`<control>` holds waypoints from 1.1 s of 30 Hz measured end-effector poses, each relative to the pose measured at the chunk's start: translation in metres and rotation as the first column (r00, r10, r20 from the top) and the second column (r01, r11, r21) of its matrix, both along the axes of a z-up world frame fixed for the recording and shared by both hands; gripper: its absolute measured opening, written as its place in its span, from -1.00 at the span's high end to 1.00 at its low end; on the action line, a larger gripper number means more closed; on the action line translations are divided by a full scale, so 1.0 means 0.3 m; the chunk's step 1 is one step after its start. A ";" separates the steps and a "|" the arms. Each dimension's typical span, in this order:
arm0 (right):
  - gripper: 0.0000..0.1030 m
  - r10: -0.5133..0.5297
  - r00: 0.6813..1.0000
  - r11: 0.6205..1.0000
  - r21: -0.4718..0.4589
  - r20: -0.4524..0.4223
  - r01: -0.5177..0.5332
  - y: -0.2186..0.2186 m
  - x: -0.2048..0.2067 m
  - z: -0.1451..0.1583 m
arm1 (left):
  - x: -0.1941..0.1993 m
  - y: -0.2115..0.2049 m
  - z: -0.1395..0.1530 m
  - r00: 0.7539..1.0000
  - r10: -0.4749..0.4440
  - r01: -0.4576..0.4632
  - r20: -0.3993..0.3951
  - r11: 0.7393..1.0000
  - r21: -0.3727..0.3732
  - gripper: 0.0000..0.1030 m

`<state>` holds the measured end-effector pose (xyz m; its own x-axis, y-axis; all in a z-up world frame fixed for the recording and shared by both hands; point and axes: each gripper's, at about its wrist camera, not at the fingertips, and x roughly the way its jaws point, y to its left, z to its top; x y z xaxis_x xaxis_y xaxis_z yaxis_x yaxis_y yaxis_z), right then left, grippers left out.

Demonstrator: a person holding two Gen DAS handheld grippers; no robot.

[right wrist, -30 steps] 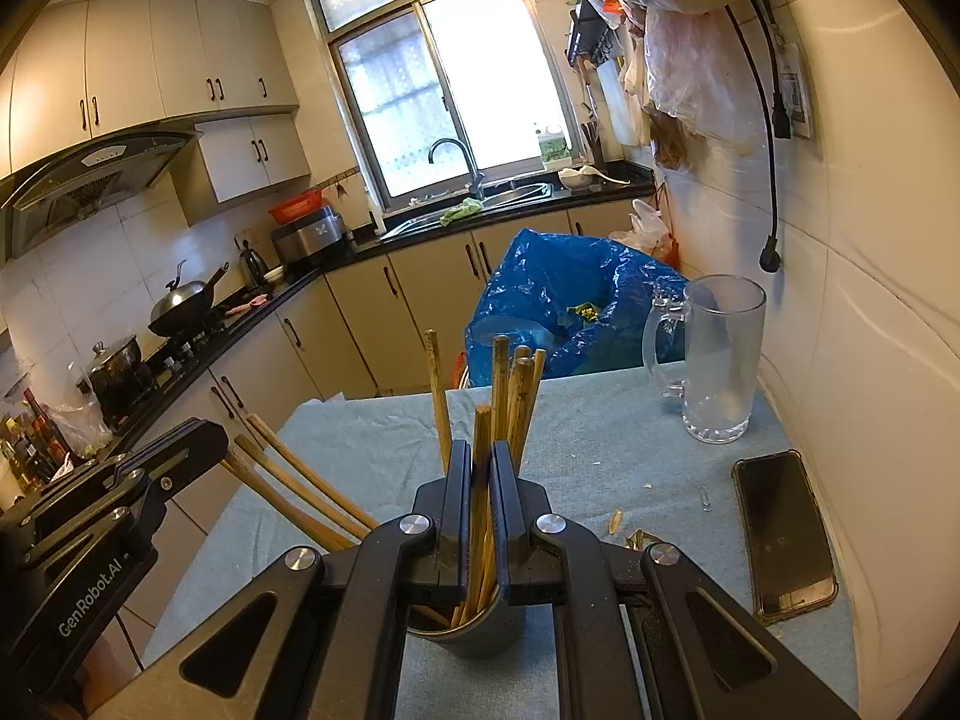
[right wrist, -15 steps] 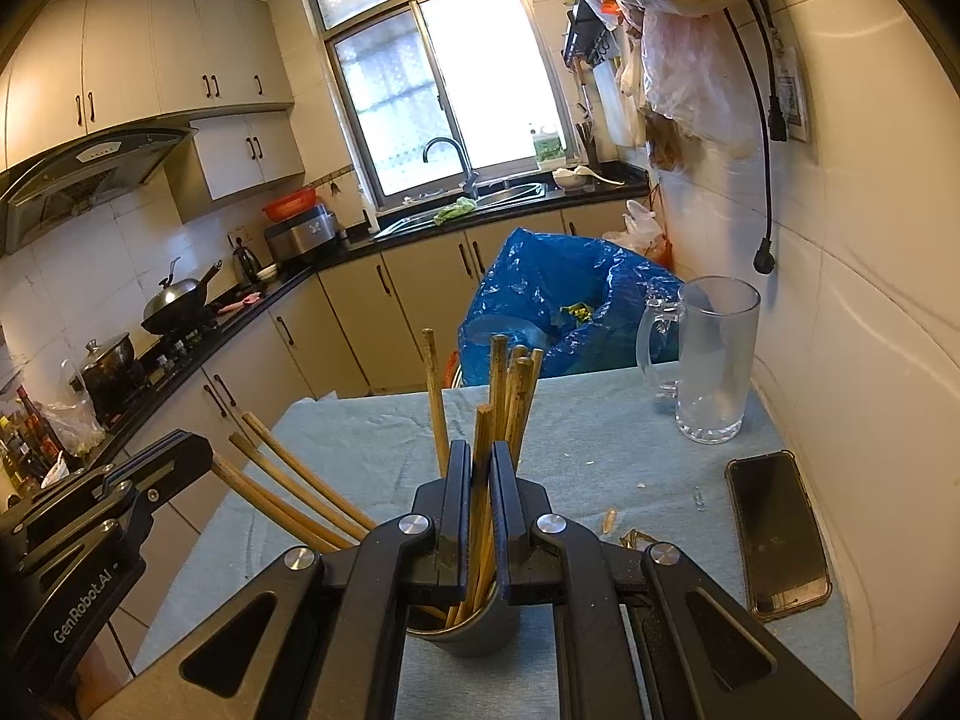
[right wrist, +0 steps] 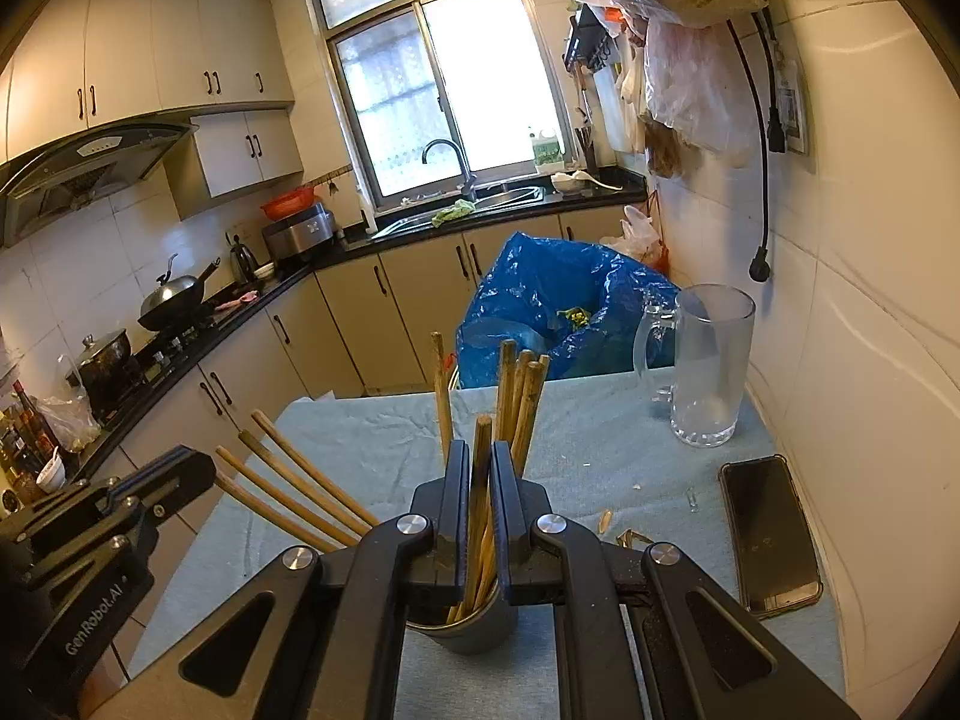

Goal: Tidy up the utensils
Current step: 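Open both grippers to release the chopsticks into the cup and withdraw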

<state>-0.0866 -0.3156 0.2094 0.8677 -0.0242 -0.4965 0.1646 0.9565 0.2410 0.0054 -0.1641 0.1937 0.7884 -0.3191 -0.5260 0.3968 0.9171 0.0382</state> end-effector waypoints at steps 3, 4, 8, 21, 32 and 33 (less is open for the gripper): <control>0.71 0.000 1.000 1.000 -0.004 0.007 0.000 0.006 -0.015 0.014 | -0.005 0.008 0.002 1.000 0.005 -0.005 -0.014 1.000 -0.008 0.84; 0.69 0.000 1.000 1.000 -0.004 0.011 0.001 0.009 -0.020 0.019 | -0.008 0.012 0.002 1.000 0.004 -0.004 -0.020 1.000 -0.013 0.84; 0.53 -0.003 0.999 1.000 -0.002 0.033 0.003 0.016 -0.055 0.045 | -0.025 0.031 0.014 0.999 0.005 -0.006 -0.042 0.999 -0.033 0.80; 0.00 -0.034 0.996 0.999 -0.013 0.083 0.036 0.061 -0.237 0.077 | -0.268 0.137 0.072 0.998 0.003 0.003 0.062 0.996 -0.087 -0.70; -0.11 -0.055 0.997 0.998 0.045 0.062 0.052 0.087 -0.348 0.022 | -0.505 0.202 0.093 0.955 0.079 -0.074 0.284 0.997 -0.028 -1.00; -0.12 -0.060 0.996 0.997 0.048 0.063 0.057 0.092 -0.363 0.019 | -0.531 0.214 0.097 0.948 0.091 -0.085 0.306 0.996 -0.034 -1.00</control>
<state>-0.1957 -0.2879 0.2150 0.8959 -0.0541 -0.4410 0.2023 0.9334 0.2964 -0.1540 -0.0999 0.2228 0.9359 -0.2495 -0.2486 0.2867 0.9496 0.1266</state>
